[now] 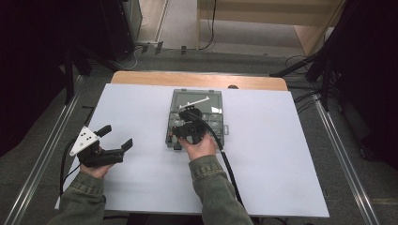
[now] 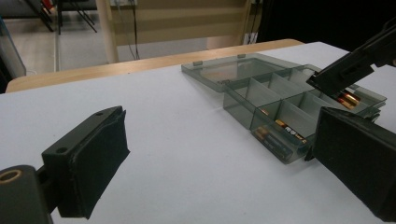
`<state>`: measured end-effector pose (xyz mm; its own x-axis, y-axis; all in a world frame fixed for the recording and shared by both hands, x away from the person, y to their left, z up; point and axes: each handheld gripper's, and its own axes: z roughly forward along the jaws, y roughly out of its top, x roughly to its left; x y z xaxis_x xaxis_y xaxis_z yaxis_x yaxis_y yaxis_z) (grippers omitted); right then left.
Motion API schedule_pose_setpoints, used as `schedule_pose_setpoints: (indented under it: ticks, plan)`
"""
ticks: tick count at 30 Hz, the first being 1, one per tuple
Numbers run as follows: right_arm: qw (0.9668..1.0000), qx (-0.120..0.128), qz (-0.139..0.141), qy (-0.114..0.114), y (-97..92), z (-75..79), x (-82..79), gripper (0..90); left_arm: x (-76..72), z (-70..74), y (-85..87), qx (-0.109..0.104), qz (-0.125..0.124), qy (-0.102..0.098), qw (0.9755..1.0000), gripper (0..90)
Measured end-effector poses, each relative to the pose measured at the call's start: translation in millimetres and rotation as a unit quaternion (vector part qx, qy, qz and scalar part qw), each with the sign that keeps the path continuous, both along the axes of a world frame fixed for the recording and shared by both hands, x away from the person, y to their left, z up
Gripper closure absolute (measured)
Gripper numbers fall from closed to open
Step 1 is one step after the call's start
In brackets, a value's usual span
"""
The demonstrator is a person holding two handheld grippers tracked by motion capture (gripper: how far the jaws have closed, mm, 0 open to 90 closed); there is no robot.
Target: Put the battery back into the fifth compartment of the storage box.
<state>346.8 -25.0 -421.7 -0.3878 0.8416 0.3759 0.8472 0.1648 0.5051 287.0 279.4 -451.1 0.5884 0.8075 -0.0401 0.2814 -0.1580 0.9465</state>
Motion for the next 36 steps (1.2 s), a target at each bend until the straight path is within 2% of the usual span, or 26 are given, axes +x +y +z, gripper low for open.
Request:
schedule_pose_setpoints:
  ticks: [9, 13, 18, 26, 28, 30, 31, 35, 36]
  plan:
    - [0.9988, 0.019, -0.044, 0.002, 7.2, -10.3, 8.3, 77.5, -0.2, 0.2, 0.2, 0.001, 0.0, -0.002, 1.0, 3.6]
    - [0.9972, 0.025, -0.069, 0.014, 10.5, -18.0, 14.1, 77.5, -0.2, 0.2, 0.1, 0.001, 0.0, -0.001, 1.0, 3.7]
    - [0.9963, 0.023, -0.08, 0.022, 14.1, -26.2, 17.7, 77.5, -0.3, 0.4, 0.6, 0.001, 0.0, -0.002, 1.0, 3.7]
    - [0.9953, 0.026, -0.089, 0.028, 13.1, -29.1, 20.3, 75.9, -0.2, 0.2, 0.0, 0.0, -0.002, -0.002, 1.0, 3.7]
    - [0.9947, 0.034, -0.092, 0.03, 12.1, -30.1, 20.9, 62.9, -0.4, 0.3, 0.1, 0.001, -0.002, -0.002, 1.0, 3.7]
    - [0.9949, 0.032, -0.093, 0.022, 11.6, -29.1, 19.8, 60.4, -0.6, 0.3, -0.1, 0.001, -0.002, -0.002, 1.0, 3.7]
    - [0.9951, 0.031, -0.092, 0.019, 10.8, -28.2, 19.3, 55.5, -0.4, 0.2, -0.2, 0.001, -0.003, -0.002, 1.0, 3.6]
    - [0.9967, 0.018, -0.078, -0.01, 7.8, -23.2, 16.7, 38.5, -0.4, 0.1, -0.3, 0.001, -0.003, -0.002, 1.0, 3.7]
    - [0.9969, 0.012, -0.076, -0.019, 7.0, -22.0, 15.8, 37.0, -0.5, 0.1, -0.4, 0.001, -0.003, -0.001, 1.0, 3.6]
